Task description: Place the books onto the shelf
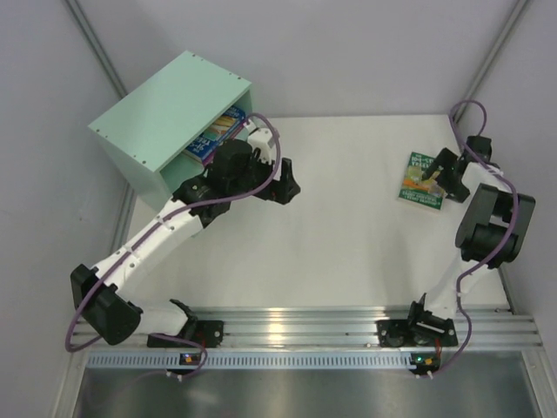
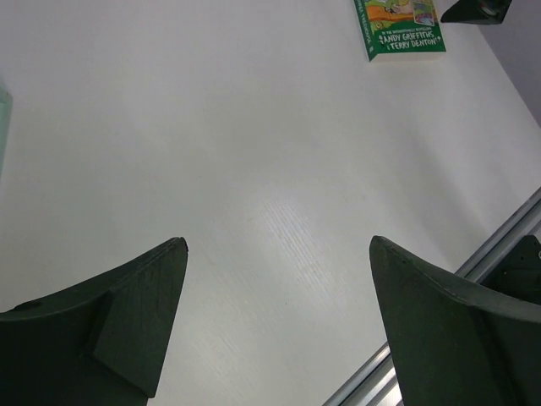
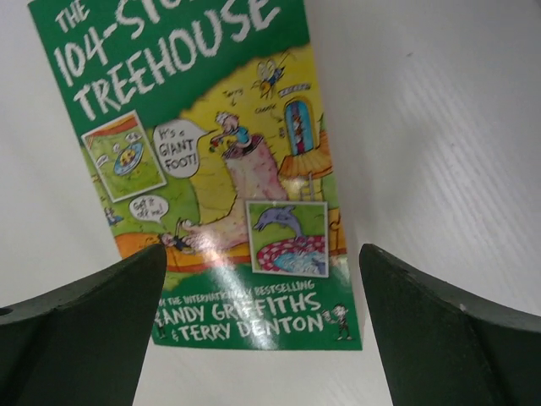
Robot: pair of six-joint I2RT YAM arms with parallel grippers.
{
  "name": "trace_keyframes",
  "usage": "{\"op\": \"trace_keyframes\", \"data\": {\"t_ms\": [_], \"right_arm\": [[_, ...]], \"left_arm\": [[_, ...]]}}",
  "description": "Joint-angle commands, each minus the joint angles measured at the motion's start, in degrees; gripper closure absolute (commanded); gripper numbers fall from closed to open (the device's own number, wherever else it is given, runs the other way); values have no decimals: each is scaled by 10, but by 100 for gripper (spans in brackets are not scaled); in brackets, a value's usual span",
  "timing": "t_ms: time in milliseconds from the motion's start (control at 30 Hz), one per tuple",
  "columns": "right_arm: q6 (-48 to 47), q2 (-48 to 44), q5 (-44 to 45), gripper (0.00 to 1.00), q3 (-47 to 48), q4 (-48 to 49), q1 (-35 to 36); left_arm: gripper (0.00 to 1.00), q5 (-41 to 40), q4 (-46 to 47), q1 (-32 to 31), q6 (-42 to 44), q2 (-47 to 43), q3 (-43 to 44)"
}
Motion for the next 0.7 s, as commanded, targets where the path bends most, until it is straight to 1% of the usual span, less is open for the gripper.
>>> {"op": "trace_keyframes", "data": {"t_ms": [0,33,100,233,267,333,400,433,533,567,633,667], "right_arm": [[-34,18,59,5,61,-23,-20],[-38,20,79,5,67,-22,-23],[-38,47,79,4,77,-24,-30],[-38,103,-33,6,107,-26,-31],[-35,107,-42,10,104,-23,-28],[-22,101,-62,15,82,-14,-23],[-12,70,-84,19,52,20,-11],[1,57,-92,20,20,30,-5],[28,6,-108,24,-50,67,33],[31,-10,-107,24,-69,71,63],[57,-70,-96,24,-136,93,103],[64,-94,-97,24,-158,105,148]], "left_arm": [[6,19,20,1,-14,-40,-11],[6,18,17,1,-15,-46,-13],[6,18,17,1,-16,-51,-19],[7,-2,23,0,-21,-59,-41],[7,-7,23,1,-23,-61,-47],[8,-15,21,0,-23,-64,-52],[8,-26,18,1,-18,-67,-54],[8,-39,16,1,-16,-69,-54],[8,-45,8,2,-14,-69,-50],[9,-40,8,1,-14,-69,-49],[9,-36,8,2,-16,-69,-48],[9,-36,8,2,-16,-71,-47]]}}
